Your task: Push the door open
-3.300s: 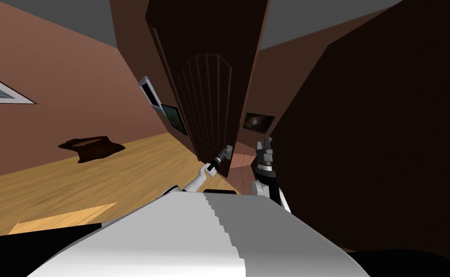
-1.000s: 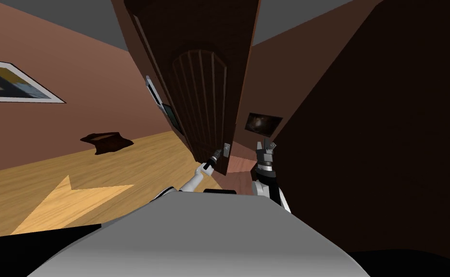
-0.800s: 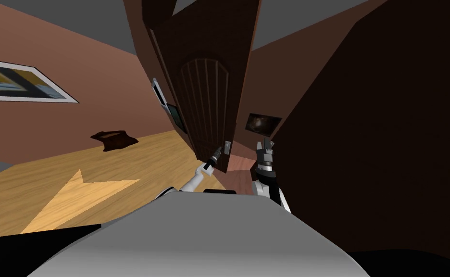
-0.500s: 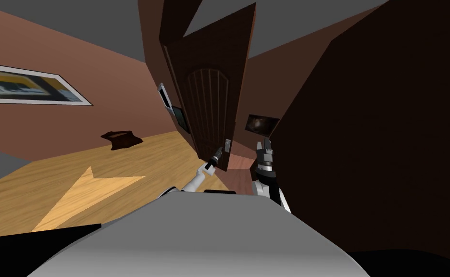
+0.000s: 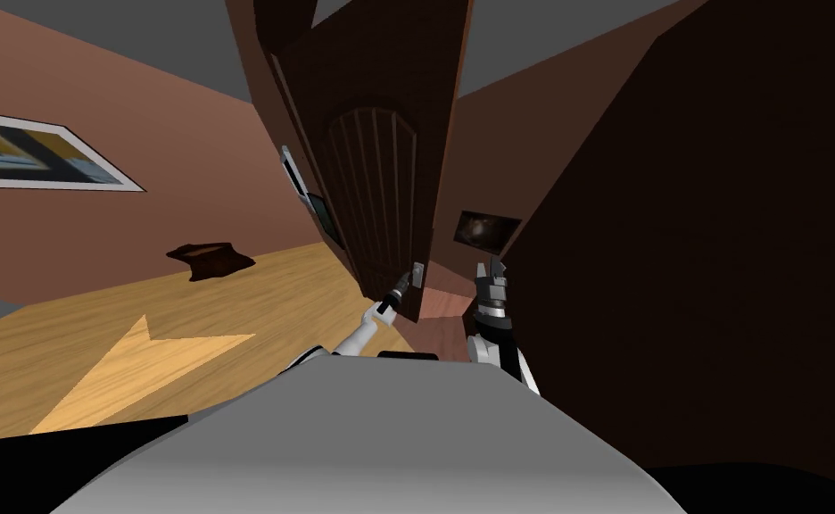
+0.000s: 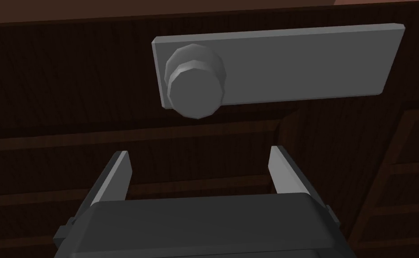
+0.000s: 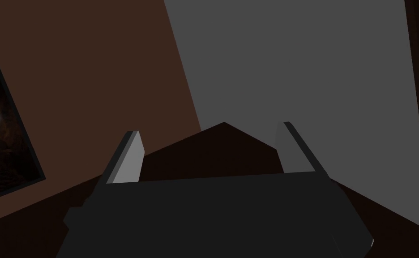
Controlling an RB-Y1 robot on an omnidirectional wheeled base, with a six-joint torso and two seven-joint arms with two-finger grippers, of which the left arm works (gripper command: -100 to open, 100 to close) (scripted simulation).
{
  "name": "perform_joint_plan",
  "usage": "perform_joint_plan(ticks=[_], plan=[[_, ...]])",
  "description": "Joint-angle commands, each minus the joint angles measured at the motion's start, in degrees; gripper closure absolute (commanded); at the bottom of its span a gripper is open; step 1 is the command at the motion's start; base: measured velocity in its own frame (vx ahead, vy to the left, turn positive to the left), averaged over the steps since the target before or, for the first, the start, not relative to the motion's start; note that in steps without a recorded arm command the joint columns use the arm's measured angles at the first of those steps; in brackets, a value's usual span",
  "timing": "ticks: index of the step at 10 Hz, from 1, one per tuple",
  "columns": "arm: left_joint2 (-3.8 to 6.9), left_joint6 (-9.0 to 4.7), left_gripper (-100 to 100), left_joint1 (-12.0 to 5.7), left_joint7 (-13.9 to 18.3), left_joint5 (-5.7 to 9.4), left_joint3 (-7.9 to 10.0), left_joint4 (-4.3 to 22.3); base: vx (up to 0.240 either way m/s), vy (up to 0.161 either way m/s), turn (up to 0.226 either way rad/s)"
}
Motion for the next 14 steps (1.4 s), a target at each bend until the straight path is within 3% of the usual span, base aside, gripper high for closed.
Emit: perform_joint_plan(ticks=[1, 4, 5, 6, 11, 12, 14], plan=[[-0.09, -0.43, -100, -0.17, -0.14, 0.01, 0.26, 0.41, 0.199, -0.106, -0.019], [-1.54, -0.87, -100, -0.26, -0.39, 0.00, 0.67, 0.67, 0.174, -0.091, -0.019], [-1.11, -0.54, -100, -0.17, -0.31, 0.00, 0.55, 0.30, 0.079, -0.043, 0.002], [-1.11, -0.54, 100, -0.17, -0.31, 0.00, 0.55, 0.30, -0.012, 0.006, 0.003], [-1.11, -0.54, 100, -0.17, -0.31, 0.00, 0.55, 0.30, -0.015, 0.008, -0.002], [-0.07, -0.49, 100, -0.01, -1.91, 1.65, 0.24, 0.29, 0.073, 0.005, 0.074], [0.86, -0.55, 100, 0.07, -3.75, 3.61, -0.07, 0.15, 0.157, -0.033, 0.142]])
